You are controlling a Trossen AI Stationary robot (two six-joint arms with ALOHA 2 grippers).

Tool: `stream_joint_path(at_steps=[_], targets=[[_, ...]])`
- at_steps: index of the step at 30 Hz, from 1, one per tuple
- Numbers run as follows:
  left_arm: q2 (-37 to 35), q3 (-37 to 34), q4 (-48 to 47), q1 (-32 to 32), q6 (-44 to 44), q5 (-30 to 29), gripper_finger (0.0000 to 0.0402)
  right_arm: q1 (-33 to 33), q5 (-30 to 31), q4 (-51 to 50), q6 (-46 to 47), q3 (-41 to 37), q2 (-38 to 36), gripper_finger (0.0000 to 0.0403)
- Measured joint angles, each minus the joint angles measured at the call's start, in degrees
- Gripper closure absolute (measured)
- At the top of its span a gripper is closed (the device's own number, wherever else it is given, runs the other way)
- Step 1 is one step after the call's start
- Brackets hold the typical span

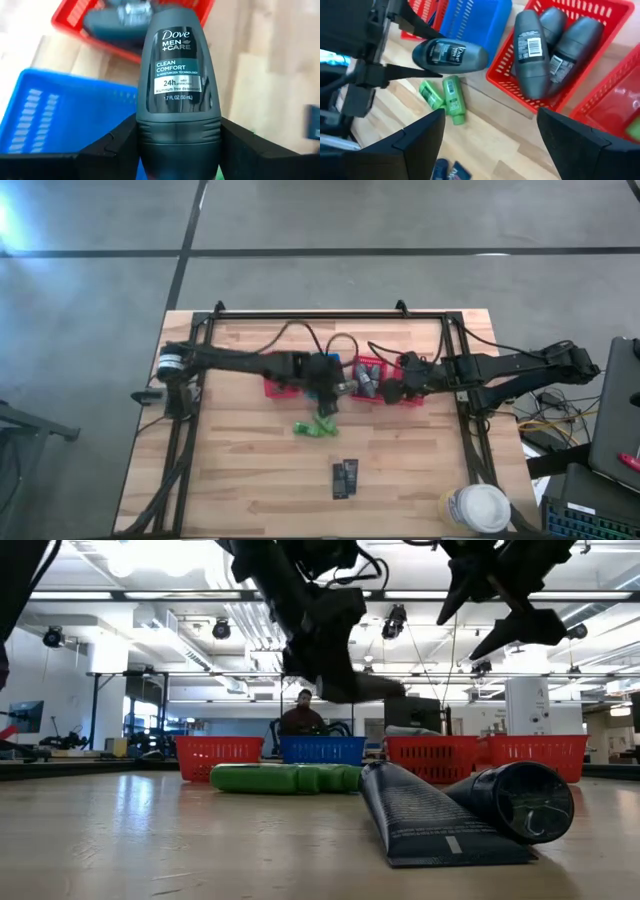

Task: Pick & Place Travel size toiletries
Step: Put the gray deodorant into the middle red bin

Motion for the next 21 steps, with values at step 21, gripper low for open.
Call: stream_joint_path(at_steps=[21], targets=[[-3.2,0.5,8.8,2.8,41.2,4.4,0.0192,-0.5,0.5,3.9,6.7,0.0,-0.1,0.0123]])
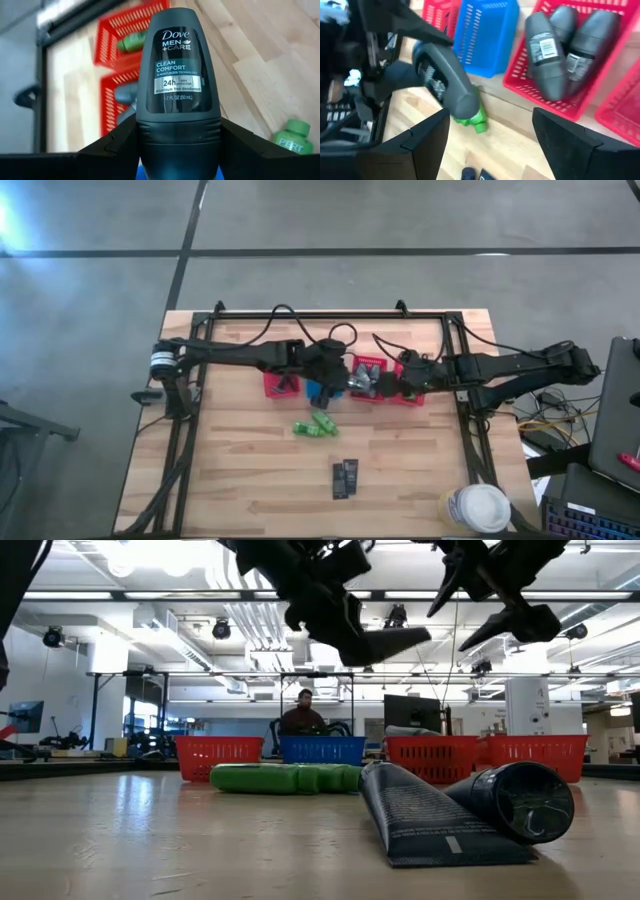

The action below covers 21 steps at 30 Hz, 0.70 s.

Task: Pick & Place Travel size toiletries
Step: Put the gray deodorant into the middle red bin

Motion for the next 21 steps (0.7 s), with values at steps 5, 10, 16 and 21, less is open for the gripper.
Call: stream_joint_path(at_steps=[5,10,16,21], targets=[[-1.3,0.2,0.4,-0.6,6.0,0.0,0.0192,-0.8,-5.3,5.8,-7.5,0.0,0.5,0.011],[-1.5,0.2,0.4,-2.3,17.2,0.1,0.0192,-2.5,-12.1,7.9,-14.4,0.0,0.3,0.0103],[-1.5,0.3,5.0,-5.2,20.5,-1.6,0.0192,-5.9,-23.6,8.5,-18.9,0.0,2.6,0.0114],[-1.5,0.6,6.1,-6.8,22.7,-3.4,0.0192,-7.6,-32.2,12.1,-21.8,0.0,4.5,0.0132]])
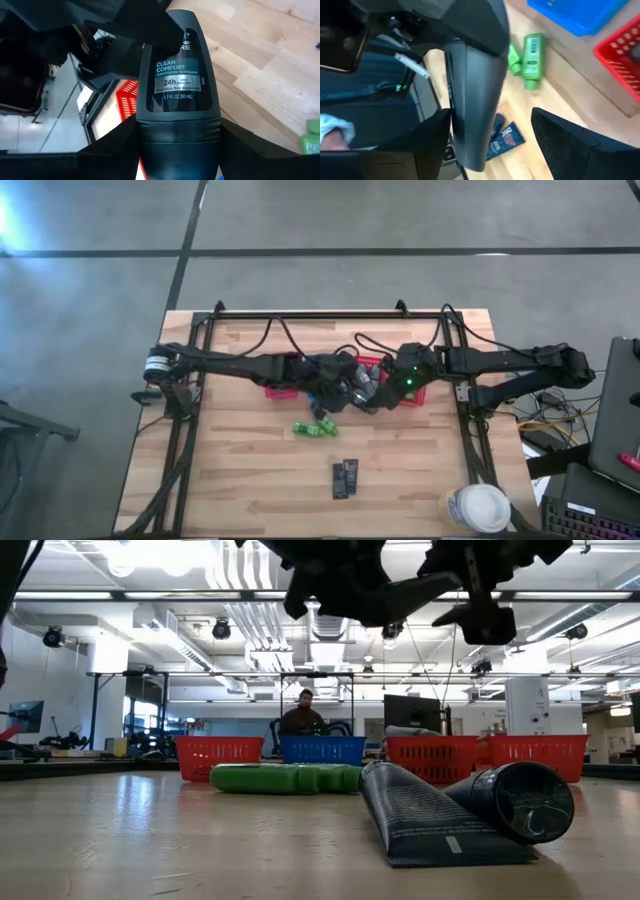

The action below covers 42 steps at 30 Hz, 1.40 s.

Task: Pick & Place Travel size toiletries
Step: Put the gray deodorant into the middle red bin

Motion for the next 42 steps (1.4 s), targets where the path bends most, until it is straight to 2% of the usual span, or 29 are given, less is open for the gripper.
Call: stream_joint_path(at_steps=[9,20,24,42], targets=[[0.0,-0.3,0.4,-1.2,1.2,-1.1,0.0192,-0.2,-3.5,2.3,0.3,0.0,0.1,0.0153],[0.4,-0.3,1.6,-2.1,0.8,-1.1,0.0189,0.0,-5.0,3.9,3.1,0.0,3.4,0.0118],[0.4,-0.4,1.1,-2.1,0.7,-1.6,0.019,0.0,-5.1,5.1,2.8,0.0,3.5,0.0117],[0.4,-0.5,0.6,-2.2,-0.6,-2.2,0.0186,0.0,-4.8,6.0,4.1,0.0,3.7,0.0239]])
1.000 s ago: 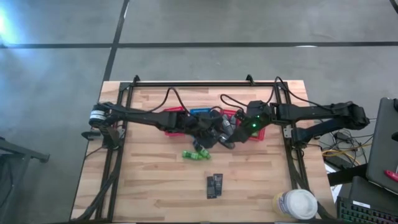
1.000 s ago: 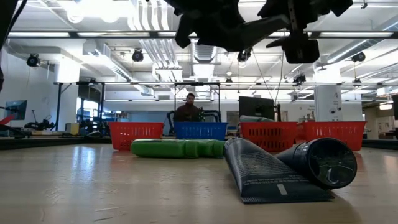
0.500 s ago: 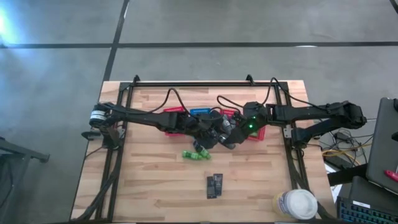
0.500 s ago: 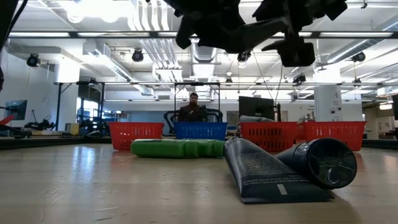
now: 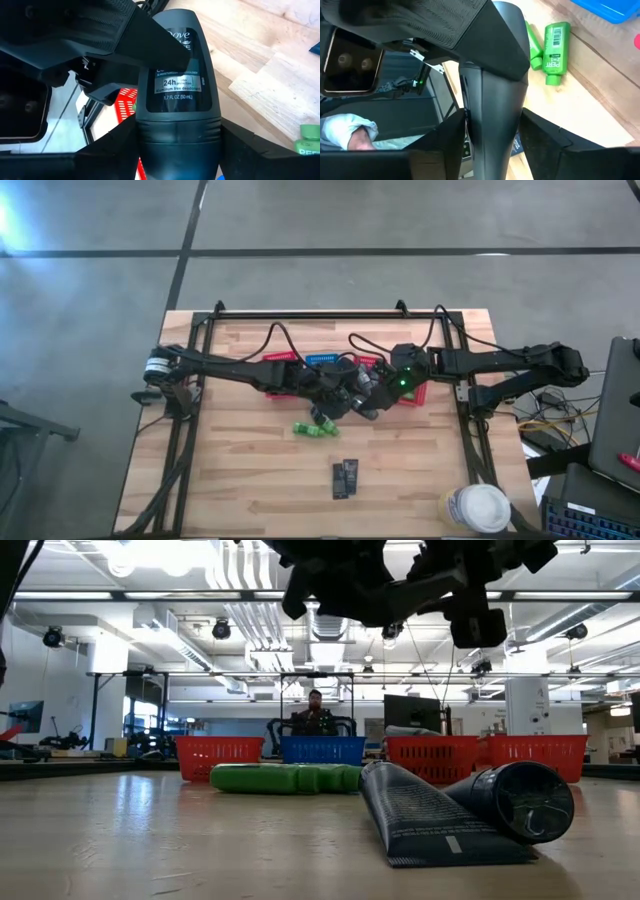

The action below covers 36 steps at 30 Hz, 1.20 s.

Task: Pick & Place Travel size toiletries
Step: Put the gray deodorant into the middle red bin

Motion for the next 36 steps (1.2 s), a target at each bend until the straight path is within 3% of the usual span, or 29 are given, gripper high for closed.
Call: stream_joint_path(at_steps=[6,14,18,26,36], targets=[[0.0,0.0,-0.4,0.0,-3.0,-2.2,0.0164,0.0,1.7,-0.3,-1.0,0.0,0.0,0.0261],[-0.2,0.0,-5.8,0.6,-16.1,-17.1,0.0146,0.1,6.0,-8.9,-0.8,0.0,0.0,0.0265],[-0.4,0.0,-12.5,1.6,-24.5,-18.2,0.0145,0.0,12.4,-13.8,1.8,0.0,0.0,0.0266],[-0.5,-1.5,-21.5,2.2,-41.5,-18.5,0.0145,-0.3,33.0,-21.9,13.0,0.0,0.0,0.0266],[-6.9,-10.8,-18.6,2.2,-55.5,-17.6,0.0145,-2.0,37.7,-21.5,15.3,-0.6,9.2,0.0263]])
